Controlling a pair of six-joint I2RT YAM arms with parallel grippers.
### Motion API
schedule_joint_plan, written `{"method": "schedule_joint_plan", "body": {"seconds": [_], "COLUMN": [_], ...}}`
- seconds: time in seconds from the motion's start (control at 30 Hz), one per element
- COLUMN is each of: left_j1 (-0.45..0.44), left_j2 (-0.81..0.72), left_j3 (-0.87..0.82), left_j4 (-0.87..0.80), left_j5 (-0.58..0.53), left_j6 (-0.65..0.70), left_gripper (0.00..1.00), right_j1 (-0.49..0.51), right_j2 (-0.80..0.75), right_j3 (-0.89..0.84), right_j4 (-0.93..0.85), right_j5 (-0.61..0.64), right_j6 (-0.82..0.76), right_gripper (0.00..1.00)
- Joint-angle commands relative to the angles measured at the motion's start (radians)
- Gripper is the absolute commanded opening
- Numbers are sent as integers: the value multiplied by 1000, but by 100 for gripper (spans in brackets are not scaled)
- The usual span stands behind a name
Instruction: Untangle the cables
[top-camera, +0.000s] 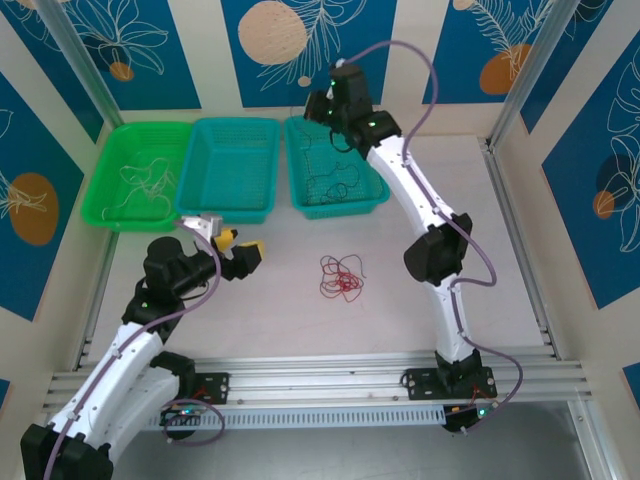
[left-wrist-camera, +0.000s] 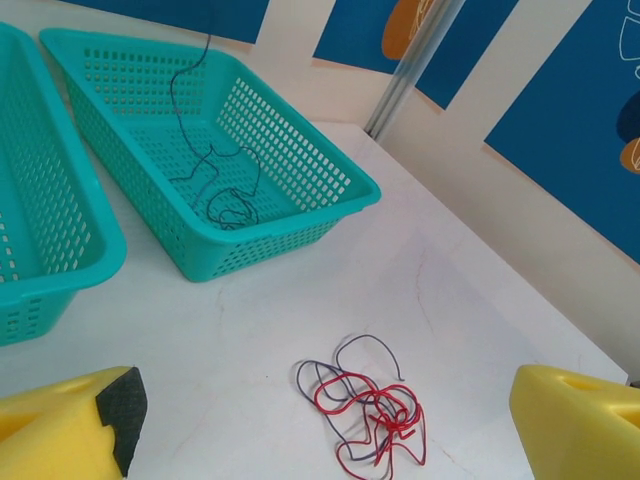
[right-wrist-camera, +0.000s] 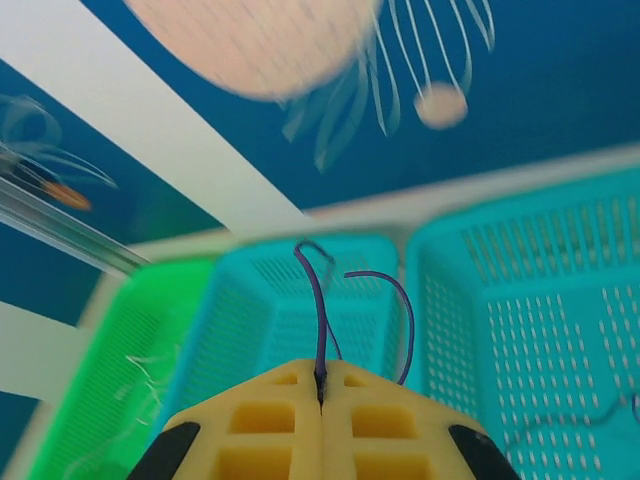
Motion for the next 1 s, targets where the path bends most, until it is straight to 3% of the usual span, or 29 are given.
{"method": "schedule_joint_plan", "body": {"seconds": [0.0, 0.2, 0.3, 0.37, 0.5, 0.53, 0.77, 0.97], "left_j1": [-8, -7, -8, -8, -19, -25, -160, -295], "left_j2": [-9, -12, -8, 1, 35, 44, 144, 286], "left_j3": [7, 9, 10, 11, 23, 24, 56, 84], "left_j4": [-9, -20, -30, -39, -60, -57, -38, 4], "left_j5": [-14, -20, -25, -25, -31, -33, -97, -166], "left_j6": [19, 14, 12, 2, -54, -68, -78, -112], "left_gripper": [94, 95, 95, 95, 95, 95, 95, 93], "right_j1": [7, -6, -32, -40, -38, -38, -36, -42], "right_j2": [5, 19, 49, 46, -44, -71, -407, -812], "right_j3": [-75, -254, -249, -232, -269, -295, -700, -1259], "right_j4": [5, 23, -11, -52, -81, -76, 69, 249], "right_j5": [-19, 56, 3, -21, 3, 4, -33, -35], "right_j6": [83, 154, 129, 97, 22, 7, -51, 36], "right_gripper": [0, 0, 1, 15, 62, 64, 63, 61]}}
